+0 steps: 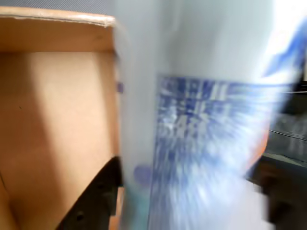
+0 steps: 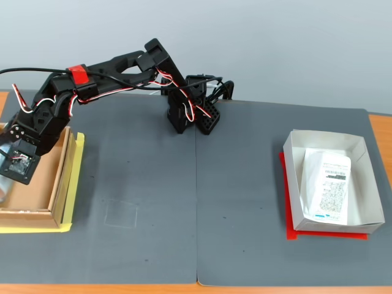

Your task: Pick the can and put it in the brown box

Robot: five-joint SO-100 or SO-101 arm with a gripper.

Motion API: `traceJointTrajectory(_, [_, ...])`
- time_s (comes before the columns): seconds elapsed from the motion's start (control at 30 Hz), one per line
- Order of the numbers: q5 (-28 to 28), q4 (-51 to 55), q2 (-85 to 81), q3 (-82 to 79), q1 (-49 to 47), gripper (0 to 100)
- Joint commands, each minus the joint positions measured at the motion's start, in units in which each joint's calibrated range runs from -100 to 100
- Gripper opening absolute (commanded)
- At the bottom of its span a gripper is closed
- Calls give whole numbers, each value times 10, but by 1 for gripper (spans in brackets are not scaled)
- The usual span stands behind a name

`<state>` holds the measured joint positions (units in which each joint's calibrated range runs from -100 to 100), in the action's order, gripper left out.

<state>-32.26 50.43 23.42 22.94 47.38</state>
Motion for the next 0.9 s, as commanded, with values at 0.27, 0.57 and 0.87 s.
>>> traceJointTrajectory(0.27, [1,3,-4,30,-5,39])
traceJointTrajectory(0.57, [35,56,-74,-4,-37,5])
traceJointTrajectory(0.87, [154,134,-287,-167,-133,3])
